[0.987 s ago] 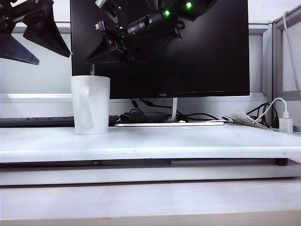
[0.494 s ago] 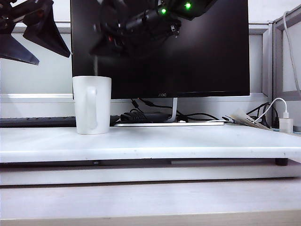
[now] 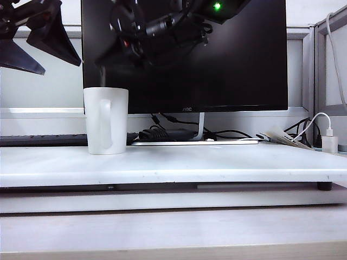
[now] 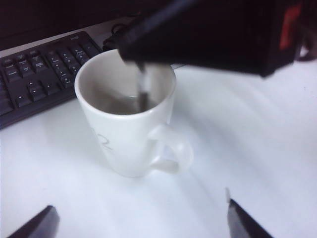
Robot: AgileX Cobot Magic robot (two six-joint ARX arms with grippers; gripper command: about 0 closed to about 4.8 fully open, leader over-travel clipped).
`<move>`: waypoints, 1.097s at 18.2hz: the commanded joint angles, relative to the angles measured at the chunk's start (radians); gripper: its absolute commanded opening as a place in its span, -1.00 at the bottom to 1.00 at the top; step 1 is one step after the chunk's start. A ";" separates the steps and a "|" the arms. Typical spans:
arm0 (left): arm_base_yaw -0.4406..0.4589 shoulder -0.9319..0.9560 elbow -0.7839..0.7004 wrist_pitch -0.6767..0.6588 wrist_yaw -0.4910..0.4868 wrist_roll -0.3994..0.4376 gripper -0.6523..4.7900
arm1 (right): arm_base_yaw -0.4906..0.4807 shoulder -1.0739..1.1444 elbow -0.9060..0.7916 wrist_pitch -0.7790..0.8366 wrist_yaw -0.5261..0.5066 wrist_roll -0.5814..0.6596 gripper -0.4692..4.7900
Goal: Pick up a spoon and stir the liquid in the cup.
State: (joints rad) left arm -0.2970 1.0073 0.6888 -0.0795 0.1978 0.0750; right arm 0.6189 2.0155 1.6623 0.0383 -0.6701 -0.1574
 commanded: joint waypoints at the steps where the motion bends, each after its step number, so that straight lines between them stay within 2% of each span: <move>1: 0.000 -0.002 0.003 0.006 -0.003 0.004 1.00 | 0.000 -0.007 0.003 -0.057 0.148 -0.010 -0.84; 4: 0.000 -0.002 0.003 0.007 -0.003 0.004 1.00 | -0.001 -0.006 0.003 -0.023 0.273 -0.035 -0.84; 5: 0.000 -0.002 0.003 0.007 -0.003 0.004 1.00 | -0.002 -0.006 0.003 0.002 0.279 -0.035 -0.84; 7: 0.000 -0.002 0.003 0.007 -0.003 0.004 1.00 | -0.002 -0.007 0.003 0.056 0.259 -0.034 -0.84; 11: 0.000 -0.002 0.003 0.007 -0.003 0.003 1.00 | 0.001 -0.007 0.003 0.094 0.153 -0.034 -0.84; 16: 0.000 -0.002 0.003 0.007 -0.003 0.003 1.00 | 0.000 -0.007 0.003 0.092 0.125 -0.026 -0.84; 17: 0.000 -0.002 0.003 0.007 -0.003 0.003 1.00 | 0.000 -0.007 0.003 0.092 0.126 -0.026 -0.74; 19: 0.000 -0.002 0.003 0.010 -0.003 0.003 1.00 | 0.000 -0.008 0.003 0.093 0.130 -0.026 -0.06; 20: 0.000 -0.002 0.003 0.014 -0.003 0.003 1.00 | 0.000 -0.008 0.003 0.093 0.131 -0.026 0.10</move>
State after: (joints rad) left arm -0.2970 1.0073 0.6888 -0.0792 0.1974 0.0750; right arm 0.6186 2.0155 1.6634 0.1143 -0.5385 -0.1856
